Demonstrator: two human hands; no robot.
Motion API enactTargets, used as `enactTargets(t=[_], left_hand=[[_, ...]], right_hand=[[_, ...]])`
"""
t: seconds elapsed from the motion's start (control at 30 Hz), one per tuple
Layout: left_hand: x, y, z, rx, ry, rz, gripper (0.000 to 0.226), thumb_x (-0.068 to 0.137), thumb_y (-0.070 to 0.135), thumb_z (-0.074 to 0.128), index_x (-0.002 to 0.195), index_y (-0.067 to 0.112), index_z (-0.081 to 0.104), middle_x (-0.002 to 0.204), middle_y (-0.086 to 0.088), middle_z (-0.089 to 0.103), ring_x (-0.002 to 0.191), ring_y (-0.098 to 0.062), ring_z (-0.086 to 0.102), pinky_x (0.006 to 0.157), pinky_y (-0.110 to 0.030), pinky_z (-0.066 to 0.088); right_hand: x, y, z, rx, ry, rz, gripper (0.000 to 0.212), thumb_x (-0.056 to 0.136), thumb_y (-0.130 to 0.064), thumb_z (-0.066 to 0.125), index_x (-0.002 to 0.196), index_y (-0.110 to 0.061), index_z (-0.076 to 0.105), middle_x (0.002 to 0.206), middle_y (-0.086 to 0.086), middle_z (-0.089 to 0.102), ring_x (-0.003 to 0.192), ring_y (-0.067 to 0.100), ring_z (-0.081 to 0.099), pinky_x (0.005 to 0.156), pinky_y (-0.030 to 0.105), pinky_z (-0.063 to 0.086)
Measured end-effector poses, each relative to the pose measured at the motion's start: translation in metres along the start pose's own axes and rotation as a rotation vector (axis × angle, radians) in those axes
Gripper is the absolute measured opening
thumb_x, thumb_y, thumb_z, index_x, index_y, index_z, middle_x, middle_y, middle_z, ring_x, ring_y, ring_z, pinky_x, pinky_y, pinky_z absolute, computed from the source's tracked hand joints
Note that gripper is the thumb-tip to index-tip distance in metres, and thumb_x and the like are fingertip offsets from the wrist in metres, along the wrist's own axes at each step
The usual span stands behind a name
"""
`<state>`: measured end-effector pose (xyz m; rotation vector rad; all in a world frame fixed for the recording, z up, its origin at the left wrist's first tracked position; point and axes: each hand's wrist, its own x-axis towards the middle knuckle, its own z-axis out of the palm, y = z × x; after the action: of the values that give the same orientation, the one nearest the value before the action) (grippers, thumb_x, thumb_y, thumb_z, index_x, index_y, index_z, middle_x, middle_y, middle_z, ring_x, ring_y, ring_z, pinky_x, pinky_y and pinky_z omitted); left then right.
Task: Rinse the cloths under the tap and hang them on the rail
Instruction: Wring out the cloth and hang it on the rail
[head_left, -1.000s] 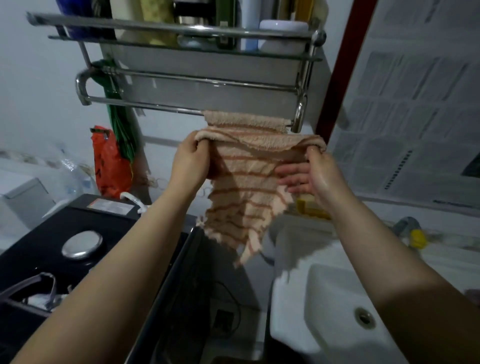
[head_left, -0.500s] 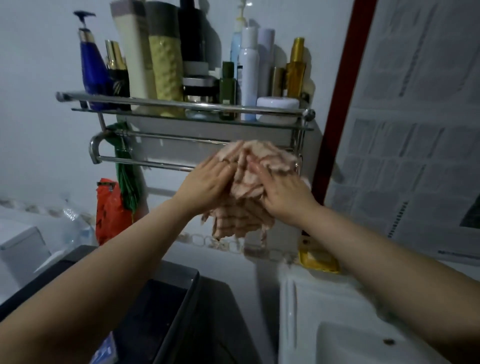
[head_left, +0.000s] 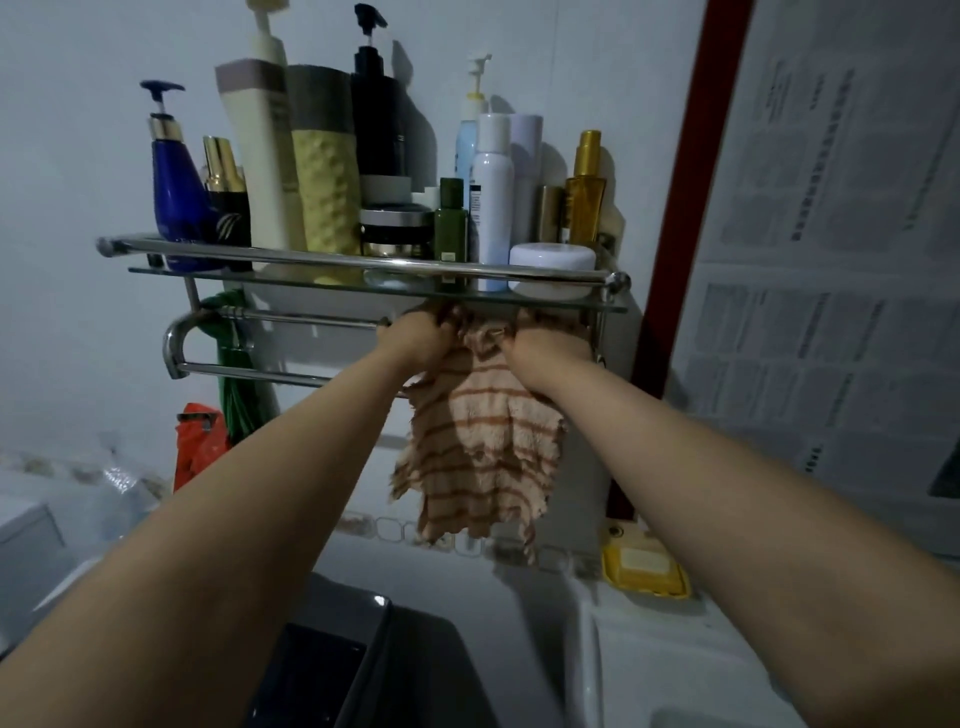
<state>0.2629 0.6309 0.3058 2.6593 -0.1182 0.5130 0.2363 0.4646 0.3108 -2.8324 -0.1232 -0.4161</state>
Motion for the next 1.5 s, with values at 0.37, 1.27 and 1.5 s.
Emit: enactTargets(t=[0.37, 1.27, 1.5], left_hand=[[-0.006, 0.001, 0.023, 0.09, 0.191, 0.034, 0.041, 0.097, 0.047, 0.034, 0.12, 0.026, 0.062, 0.127, -0.013, 0.053, 0.118, -0.036, 0.044, 0.104, -0.049, 0.031], [-0.028, -0.013, 0.019, -0.335, 0.392, 0.031, 0.029, 0.093, 0.02, 0.055, 0.118, 0.006, 0.051, 0.108, -0.017, 0.066, 0.097, -0.036, 0.06, 0.075, -0.038, 0.047], [-0.034, -0.01, 0.029, -0.13, 0.279, 0.319, 0.02, 0.089, 0.028, 0.058, 0.107, 0.02, 0.056, 0.106, -0.004, 0.06, 0.102, -0.024, 0.049, 0.081, -0.034, 0.04]], right_hand=[[0.002, 0.001, 0.013, 0.007, 0.288, 0.072, 0.038, 0.095, -0.024, 0.042, 0.127, -0.01, 0.055, 0.133, 0.017, 0.051, 0.12, 0.035, 0.049, 0.1, 0.042, 0.041], [0.011, 0.0, 0.008, -0.131, -0.078, -0.315, 0.048, 0.097, -0.04, 0.032, 0.143, -0.024, 0.033, 0.153, 0.009, 0.026, 0.137, 0.032, 0.03, 0.108, 0.046, 0.035], [0.007, -0.011, 0.017, 0.049, 0.186, -0.081, 0.037, 0.095, -0.028, 0.041, 0.13, -0.018, 0.047, 0.131, 0.013, 0.051, 0.118, 0.034, 0.048, 0.094, 0.042, 0.042]])
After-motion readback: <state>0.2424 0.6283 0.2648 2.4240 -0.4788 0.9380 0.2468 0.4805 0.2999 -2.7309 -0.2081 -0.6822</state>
